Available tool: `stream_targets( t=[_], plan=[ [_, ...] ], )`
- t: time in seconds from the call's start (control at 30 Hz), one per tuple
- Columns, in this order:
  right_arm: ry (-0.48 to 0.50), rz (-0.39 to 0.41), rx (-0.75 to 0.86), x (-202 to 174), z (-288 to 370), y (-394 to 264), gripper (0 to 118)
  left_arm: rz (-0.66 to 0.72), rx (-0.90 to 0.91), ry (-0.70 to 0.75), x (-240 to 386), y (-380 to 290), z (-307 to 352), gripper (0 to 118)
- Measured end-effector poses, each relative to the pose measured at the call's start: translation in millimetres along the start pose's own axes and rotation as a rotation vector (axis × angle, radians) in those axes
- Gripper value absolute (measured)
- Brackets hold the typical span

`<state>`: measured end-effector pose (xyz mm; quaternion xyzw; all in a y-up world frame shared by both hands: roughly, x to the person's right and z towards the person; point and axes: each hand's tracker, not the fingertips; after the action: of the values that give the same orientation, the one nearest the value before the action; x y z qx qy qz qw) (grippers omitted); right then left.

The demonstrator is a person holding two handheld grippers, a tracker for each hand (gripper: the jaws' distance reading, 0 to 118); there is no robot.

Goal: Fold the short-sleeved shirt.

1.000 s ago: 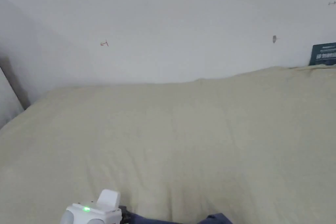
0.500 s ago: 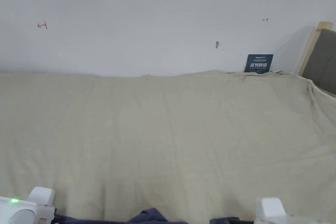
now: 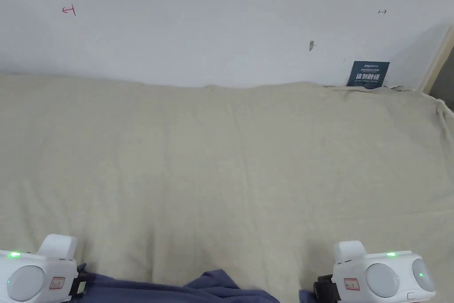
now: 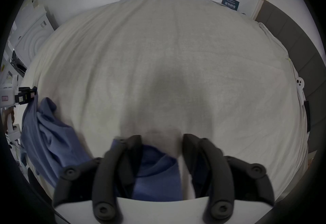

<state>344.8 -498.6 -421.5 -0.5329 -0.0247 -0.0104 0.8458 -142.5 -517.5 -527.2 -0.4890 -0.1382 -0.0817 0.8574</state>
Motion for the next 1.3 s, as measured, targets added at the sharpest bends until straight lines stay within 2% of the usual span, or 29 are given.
stream_targets(
  t=[0.03, 0.07, 0.1, 0.17, 0.27, 0.33, 0.47, 0.63, 0.7, 0.8, 0.87, 1.0, 1.07, 1.13, 1.3],
  plan=[
    [-0.017, 0.037, -0.004, -4.5, 1.2, -1.6, 27, -0.001, 0.001, 0.001, 0.2, -0.3, 0.2, 6],
    [-0.029, 0.075, -0.001, -7.7, 2.3, -3.5, 8, -0.005, 0.003, 0.004, 0.8, -1.0, 0.4, 6],
    [-0.027, 0.078, -0.003, -9.0, 2.5, -5.4, 4, -0.007, 0.007, 0.008, 2.9, -1.6, 1.1, 6],
    [0.001, 0.047, 0.008, -6.7, 3.9, -7.1, 4, -0.006, 0.017, 0.016, 4.5, -4.1, 2.0, 6],
    [0.041, -0.064, 0.076, 5.9, 17.7, -13.6, 3, 0.003, 0.071, 0.010, 3.3, -10.8, 17.2, 6],
    [0.057, -0.081, 0.131, 11.0, 43.1, -18.3, 3, 0.054, 0.165, -0.029, -1.1, -17.2, 45.8, 5],
    [0.185, -0.157, 0.318, 19.1, 125.2, -27.6, 2, 0.115, 0.406, -0.106, -8.2, -33.6, 148.1, 4],
    [0.193, -0.080, 0.567, 15.7, 248.6, -23.0, 2, 0.093, 0.647, -0.121, -16.1, -44.9, 295.5, 4],
    [0.186, -0.075, 0.685, 10.8, 304.4, -16.5, 2, 0.116, 0.757, -0.080, -22.9, -47.5, 354.2, 4],
    [0.183, -0.061, 0.798, 8.2, 370.4, 3.5, 2, 0.121, 0.885, -0.097, -27.7, -44.4, 427.9, 4],
    [0.165, -0.019, 0.869, 2.1, 413.4, 17.8, 2, 0.060, 0.941, -0.067, -25.8, -37.6, 468.7, 4],
    [0.134, 0.044, 1.008, -17.1, 491.9, 47.5, 2, 0.035, 1.052, -0.002, -24.2, -15.3, 537.0, 4],
    [0.074, 0.071, 1.050, -25.4, 525.8, 64.3, 2, 0.040, 1.082, 0.013, -25.6, -2.7, 562.0, 4],
    [0.058, 0.098, 1.117, -33.8, 558.9, 77.5, 2, 0.043, 1.127, 0.038, -25.3, 7.5, 586.1, 4],
    [0.052, 0.062, 1.211, -50.3, 629.4, 109.4, 2, 0.043, 1.171, 0.065, -27.7, 31.9, 625.1, 4]
  ],
)
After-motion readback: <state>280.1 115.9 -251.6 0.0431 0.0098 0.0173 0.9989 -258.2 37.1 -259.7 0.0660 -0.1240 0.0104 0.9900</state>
